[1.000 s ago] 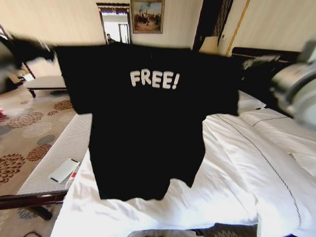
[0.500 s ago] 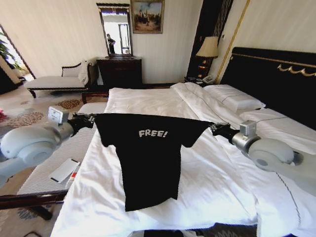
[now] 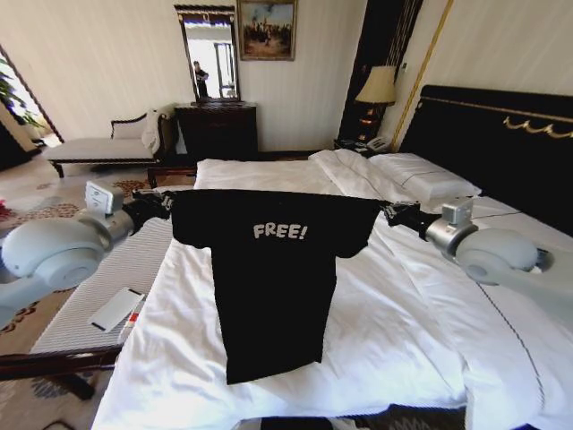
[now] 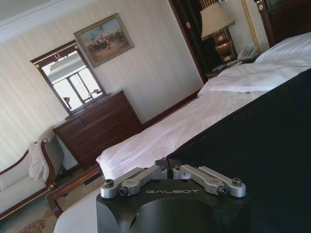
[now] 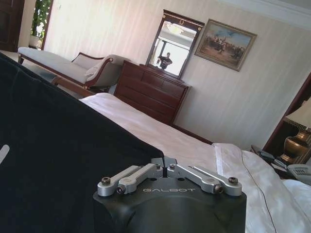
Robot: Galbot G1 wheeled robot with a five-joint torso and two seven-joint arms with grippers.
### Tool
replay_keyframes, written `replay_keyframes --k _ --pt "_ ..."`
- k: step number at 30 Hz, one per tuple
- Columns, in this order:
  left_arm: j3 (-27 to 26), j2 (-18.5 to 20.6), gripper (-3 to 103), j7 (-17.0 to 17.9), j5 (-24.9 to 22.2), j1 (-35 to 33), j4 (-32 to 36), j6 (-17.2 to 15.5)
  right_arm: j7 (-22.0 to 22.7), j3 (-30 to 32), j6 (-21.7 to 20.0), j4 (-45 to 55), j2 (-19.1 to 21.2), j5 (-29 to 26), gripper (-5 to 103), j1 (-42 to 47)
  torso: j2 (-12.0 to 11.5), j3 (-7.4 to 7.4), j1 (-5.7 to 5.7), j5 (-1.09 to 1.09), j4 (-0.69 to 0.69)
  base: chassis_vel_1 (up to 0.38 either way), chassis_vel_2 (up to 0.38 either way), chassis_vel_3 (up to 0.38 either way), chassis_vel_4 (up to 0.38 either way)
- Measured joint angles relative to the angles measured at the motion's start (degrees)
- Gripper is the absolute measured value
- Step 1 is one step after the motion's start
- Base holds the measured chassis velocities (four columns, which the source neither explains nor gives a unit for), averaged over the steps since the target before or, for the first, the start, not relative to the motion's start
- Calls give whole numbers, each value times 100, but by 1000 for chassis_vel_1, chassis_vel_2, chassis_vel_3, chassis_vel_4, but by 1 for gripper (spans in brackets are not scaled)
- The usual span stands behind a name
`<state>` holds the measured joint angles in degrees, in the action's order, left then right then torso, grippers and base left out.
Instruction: Fold the clothes on the bed.
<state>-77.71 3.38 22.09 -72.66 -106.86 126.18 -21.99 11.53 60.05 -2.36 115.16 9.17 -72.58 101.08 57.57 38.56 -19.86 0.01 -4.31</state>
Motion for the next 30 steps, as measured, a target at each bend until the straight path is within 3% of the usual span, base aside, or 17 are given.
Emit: replay_keyframes --k 3,4,5,6,7,9,12,21,30 --pt "-74 113 0 -41 14 -81 -320 65 69 1528 95 -388 638 -169 0 973 0 -1 0 -1 -8 0 0 0 0" --pt "-74 113 0 -41 14 -81 -320 65 69 1528 95 -388 638 -169 0 973 0 -1 0 -1 -8 0 0 0 0" --pt "-102 95 0 -17 -131 -24 -434 67 145 2573 156 -705 1092 -372 0 1792 1 -1 0 -8 -4 0 0 0 0" --pt "-125 74 0 30 -250 14 -491 67 180 3048 165 -857 1343 -473 0 2219 0 0 0 -6 -2 0 0 0 0" --pt "-125 74 0 30 -250 14 -491 67 180 3048 165 -857 1343 -473 0 2219 0 0 0 -6 -2 0 0 0 0" --pt "-176 34 0 150 -493 67 -616 103 268 4080 201 -1341 2111 -631 0 3269 0 1 -2 -3 6 0 0 0 0" --pt "-150 -23 0 165 -522 51 -688 179 334 4909 209 -1785 2745 -615 0 4132 -1 1 -4 -4 6 0 0 0 0" --pt "211 -568 0 -171 -227 99 -1013 451 385 6167 170 -2512 3324 -250 0 5549 -1 -1 0 -1 -4 0 0 0 0" --pt "869 -937 0 -356 164 437 -1403 550 299 6995 291 -3390 4007 170 0 6673 -1 0 0 1 -1 0 0 0 0"
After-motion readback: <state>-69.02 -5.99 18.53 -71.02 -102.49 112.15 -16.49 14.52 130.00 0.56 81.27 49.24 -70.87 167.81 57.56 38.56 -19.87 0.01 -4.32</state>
